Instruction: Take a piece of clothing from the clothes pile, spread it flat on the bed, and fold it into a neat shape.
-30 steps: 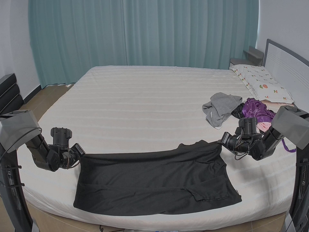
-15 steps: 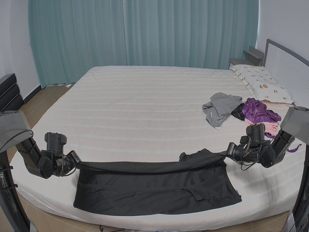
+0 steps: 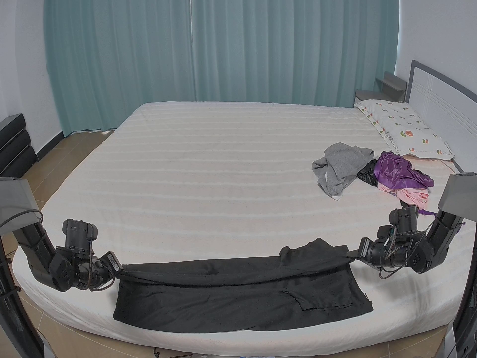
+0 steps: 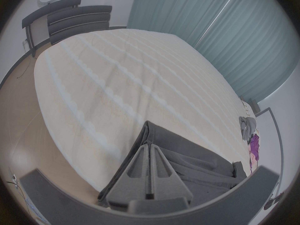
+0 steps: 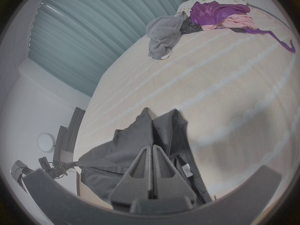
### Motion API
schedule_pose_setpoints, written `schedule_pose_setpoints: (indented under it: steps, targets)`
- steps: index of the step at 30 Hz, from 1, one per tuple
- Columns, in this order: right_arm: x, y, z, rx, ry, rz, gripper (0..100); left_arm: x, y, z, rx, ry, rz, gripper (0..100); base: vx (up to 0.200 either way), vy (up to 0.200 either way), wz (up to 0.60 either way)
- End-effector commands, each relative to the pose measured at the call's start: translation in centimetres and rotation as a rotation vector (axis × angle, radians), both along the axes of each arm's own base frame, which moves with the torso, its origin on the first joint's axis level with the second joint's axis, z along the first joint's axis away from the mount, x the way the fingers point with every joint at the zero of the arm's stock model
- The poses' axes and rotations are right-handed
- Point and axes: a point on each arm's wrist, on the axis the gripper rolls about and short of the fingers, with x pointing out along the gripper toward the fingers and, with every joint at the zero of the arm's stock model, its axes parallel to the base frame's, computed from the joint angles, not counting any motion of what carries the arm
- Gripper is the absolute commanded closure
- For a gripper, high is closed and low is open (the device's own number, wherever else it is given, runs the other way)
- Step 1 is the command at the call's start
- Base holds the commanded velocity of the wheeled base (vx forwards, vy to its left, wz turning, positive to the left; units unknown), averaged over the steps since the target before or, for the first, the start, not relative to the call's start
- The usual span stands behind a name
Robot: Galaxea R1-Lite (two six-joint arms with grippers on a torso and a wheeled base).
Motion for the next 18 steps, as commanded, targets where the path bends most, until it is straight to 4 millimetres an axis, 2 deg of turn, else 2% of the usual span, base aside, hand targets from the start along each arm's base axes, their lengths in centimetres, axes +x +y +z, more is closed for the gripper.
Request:
schedule_pose_setpoints:
  steps: [1,7,10,11,15,18]
  targets:
    - [-0.8,-0.1,-1.4,-0.019,0.055,0.012,100,-0.9,-0.1,-0.5,-0.02,0.035,-0.015,100,0.0,0.0,0.0]
    - [-1.3,-0.1,-3.1,-0.069,0.089,0.056,100,-1.7,-0.1,-0.9,-0.05,0.069,-0.036,100,0.0,0.0,0.0]
    - [-1.2,-0.1,-3.1,-0.074,0.084,0.063,100,-1.8,-0.2,-1.0,-0.053,0.076,-0.038,100,0.0,0.0,0.0]
    - [-1.3,0.0,-3.1,-0.074,0.085,0.066,0,-1.8,-0.2,-1.0,-0.054,0.076,-0.037,0,0.0,0.0,0.0]
    - [-1.2,0.1,-2.5,-0.071,0.064,0.066,0,-1.7,-0.1,-1.0,-0.054,0.072,-0.034,0,0.0,0.0,0.0]
    - [-0.5,-0.5,-0.6,-0.05,-0.002,0.033,0,-1.4,0.1,-0.3,-0.056,0.038,-0.02,0,0.0,0.0,0.0]
